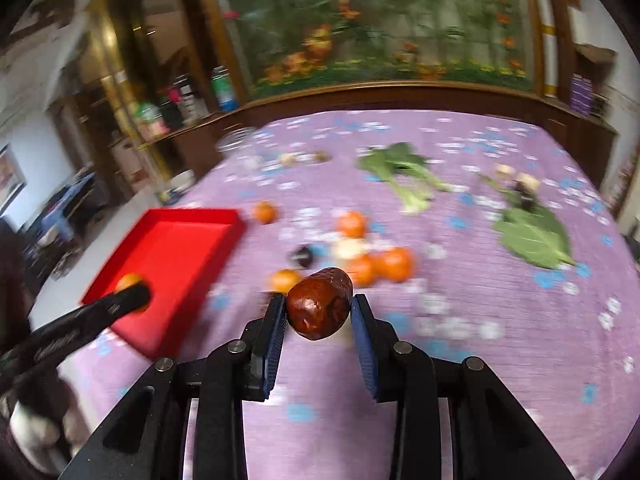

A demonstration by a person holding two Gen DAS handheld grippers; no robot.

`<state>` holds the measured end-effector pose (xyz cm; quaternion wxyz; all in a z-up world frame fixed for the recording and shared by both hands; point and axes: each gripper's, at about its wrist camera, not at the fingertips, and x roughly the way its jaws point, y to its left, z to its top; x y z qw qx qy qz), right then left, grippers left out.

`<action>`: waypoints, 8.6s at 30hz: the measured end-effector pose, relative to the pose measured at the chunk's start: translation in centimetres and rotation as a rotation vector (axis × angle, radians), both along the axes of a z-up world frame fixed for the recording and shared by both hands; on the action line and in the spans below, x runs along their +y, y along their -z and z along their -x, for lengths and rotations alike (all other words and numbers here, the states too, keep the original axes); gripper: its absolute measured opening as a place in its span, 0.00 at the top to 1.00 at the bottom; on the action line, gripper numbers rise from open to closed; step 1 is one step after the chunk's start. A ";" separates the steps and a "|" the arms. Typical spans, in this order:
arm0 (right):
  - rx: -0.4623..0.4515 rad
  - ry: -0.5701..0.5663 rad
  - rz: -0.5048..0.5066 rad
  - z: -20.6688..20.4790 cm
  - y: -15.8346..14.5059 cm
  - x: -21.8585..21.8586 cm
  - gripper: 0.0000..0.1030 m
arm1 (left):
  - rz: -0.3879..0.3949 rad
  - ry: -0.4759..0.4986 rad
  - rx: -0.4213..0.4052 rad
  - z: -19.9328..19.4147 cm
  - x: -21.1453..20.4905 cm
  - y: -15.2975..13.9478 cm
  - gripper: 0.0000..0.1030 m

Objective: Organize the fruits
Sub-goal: 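Carry both held fruits over the red tray and open both tools, then grasp a large dark dried date with the left tool while the right grasps a beige block, then carry the date and block into the red tray and open both tools, then move both open tools back over the remaining fruits, then grasp a mandarin with the left tool while the right tool grasps an orange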

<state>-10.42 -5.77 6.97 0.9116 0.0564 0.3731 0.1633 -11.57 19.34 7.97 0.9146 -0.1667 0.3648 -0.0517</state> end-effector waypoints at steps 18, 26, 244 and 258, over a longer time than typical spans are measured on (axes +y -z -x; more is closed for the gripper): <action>0.137 -0.349 -0.023 -2.5 3.9 17.0 0.64 | 0.032 -0.203 0.081 -1.5 10.2 4.3 0.67; 0.161 -0.368 0.022 -3.8 5.9 19.6 0.64 | 0.051 -0.213 0.076 -1.3 11.1 3.9 0.64; 0.109 0.170 -0.126 -10.2 7.0 -7.5 0.42 | -0.163 0.291 0.128 -9.3 -11.3 5.3 0.66; 0.144 0.153 -0.278 -12.2 9.1 -8.6 0.45 | -0.160 0.385 0.134 -10.3 -13.5 6.7 0.72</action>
